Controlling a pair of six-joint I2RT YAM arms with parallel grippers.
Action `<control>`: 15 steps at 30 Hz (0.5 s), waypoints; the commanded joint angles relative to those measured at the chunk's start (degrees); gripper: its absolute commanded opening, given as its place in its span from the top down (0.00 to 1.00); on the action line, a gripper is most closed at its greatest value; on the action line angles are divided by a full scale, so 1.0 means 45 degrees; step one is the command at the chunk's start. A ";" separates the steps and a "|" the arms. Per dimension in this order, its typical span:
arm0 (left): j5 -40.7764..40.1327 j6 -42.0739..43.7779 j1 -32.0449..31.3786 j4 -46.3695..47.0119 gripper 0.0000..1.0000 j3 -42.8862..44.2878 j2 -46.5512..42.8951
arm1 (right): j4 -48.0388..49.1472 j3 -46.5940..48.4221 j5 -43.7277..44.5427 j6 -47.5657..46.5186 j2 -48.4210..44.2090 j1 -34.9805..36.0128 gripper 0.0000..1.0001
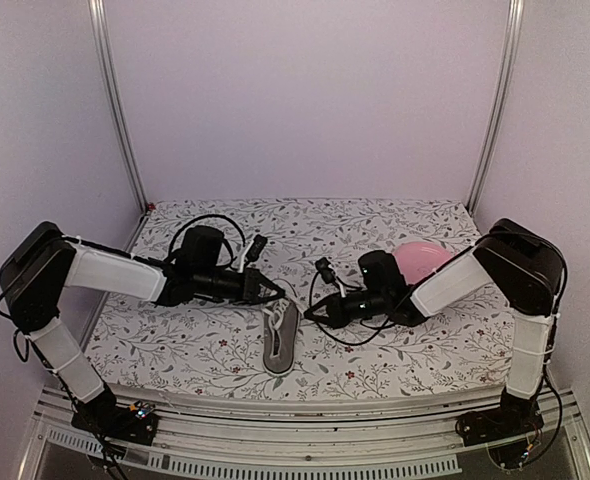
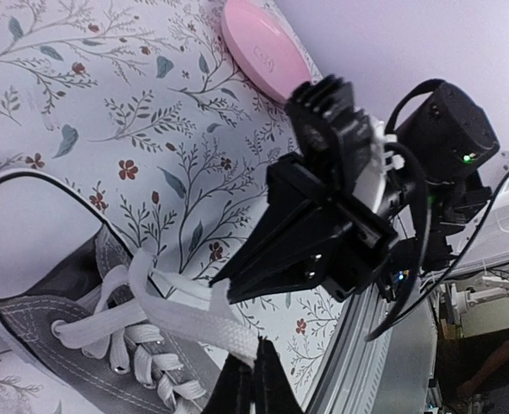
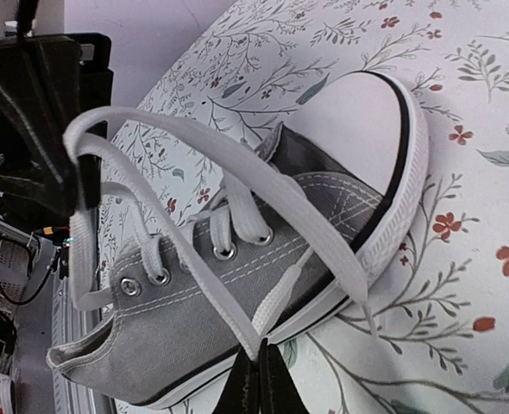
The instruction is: Tie the shoes
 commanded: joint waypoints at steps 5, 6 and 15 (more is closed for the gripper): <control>-0.1092 0.0328 0.0227 -0.0466 1.00 0.0236 -0.0742 | -0.1378 -0.1112 0.0921 -0.0709 -0.3814 0.0171 0.98; -0.1102 0.0271 0.0227 -0.0430 1.00 0.0278 -0.0744 | -0.1526 -0.1063 0.0934 -0.0853 -0.4050 0.0428 0.98; -0.0940 -0.0234 0.0207 0.0159 1.00 0.0259 -0.0676 | -0.2347 0.1008 0.2688 -0.1098 -0.3084 0.2220 0.98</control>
